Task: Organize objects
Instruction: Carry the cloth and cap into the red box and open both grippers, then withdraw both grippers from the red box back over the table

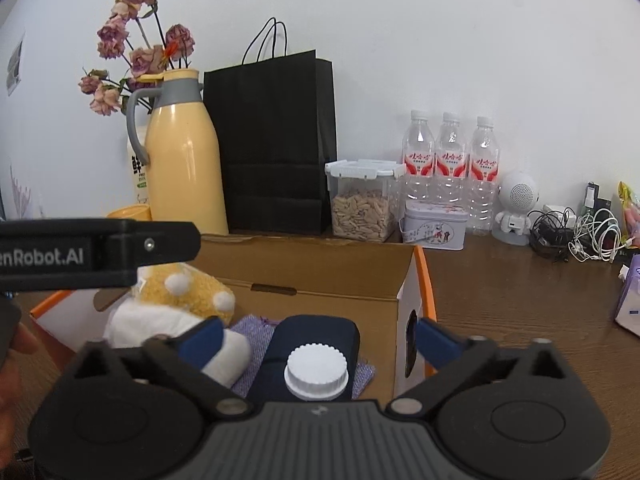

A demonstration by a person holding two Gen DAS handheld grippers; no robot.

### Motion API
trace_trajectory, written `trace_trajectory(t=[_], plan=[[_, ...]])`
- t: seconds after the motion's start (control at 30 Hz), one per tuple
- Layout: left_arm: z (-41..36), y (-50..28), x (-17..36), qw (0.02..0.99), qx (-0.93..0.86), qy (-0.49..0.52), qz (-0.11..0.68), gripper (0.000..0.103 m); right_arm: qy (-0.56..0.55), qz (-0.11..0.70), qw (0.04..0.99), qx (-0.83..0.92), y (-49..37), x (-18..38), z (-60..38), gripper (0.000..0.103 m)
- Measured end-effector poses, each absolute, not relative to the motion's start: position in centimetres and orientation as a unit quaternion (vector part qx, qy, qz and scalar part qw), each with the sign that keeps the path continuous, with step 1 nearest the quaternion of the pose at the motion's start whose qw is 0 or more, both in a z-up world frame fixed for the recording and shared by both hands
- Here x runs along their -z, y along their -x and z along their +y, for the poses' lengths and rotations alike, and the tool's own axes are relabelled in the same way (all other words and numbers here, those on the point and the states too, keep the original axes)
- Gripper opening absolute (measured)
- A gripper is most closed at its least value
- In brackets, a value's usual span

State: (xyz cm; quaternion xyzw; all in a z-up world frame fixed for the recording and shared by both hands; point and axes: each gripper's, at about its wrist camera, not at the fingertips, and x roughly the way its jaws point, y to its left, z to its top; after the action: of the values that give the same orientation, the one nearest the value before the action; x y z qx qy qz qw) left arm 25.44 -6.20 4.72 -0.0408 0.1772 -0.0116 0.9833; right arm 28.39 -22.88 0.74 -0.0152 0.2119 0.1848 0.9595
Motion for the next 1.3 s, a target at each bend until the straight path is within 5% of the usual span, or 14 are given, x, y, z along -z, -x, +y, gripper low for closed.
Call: trace_trajectory(t=[0.8, 1.3], plan=[[-3.8, -20.9, -6.9, 0.988, -0.006, 0.044, 0.151, 0.103, 0.03, 0.162, 0.97, -0.176, -23.5, -4.1, -25.6, 0.103], [0.3, -15.9, -5.3, 0.98, -0.043, 0.034, 0.189, 0.103, 0.035, 0.222, 0.971, -0.087, -19.0, -1.0, -35.3, 0.103]])
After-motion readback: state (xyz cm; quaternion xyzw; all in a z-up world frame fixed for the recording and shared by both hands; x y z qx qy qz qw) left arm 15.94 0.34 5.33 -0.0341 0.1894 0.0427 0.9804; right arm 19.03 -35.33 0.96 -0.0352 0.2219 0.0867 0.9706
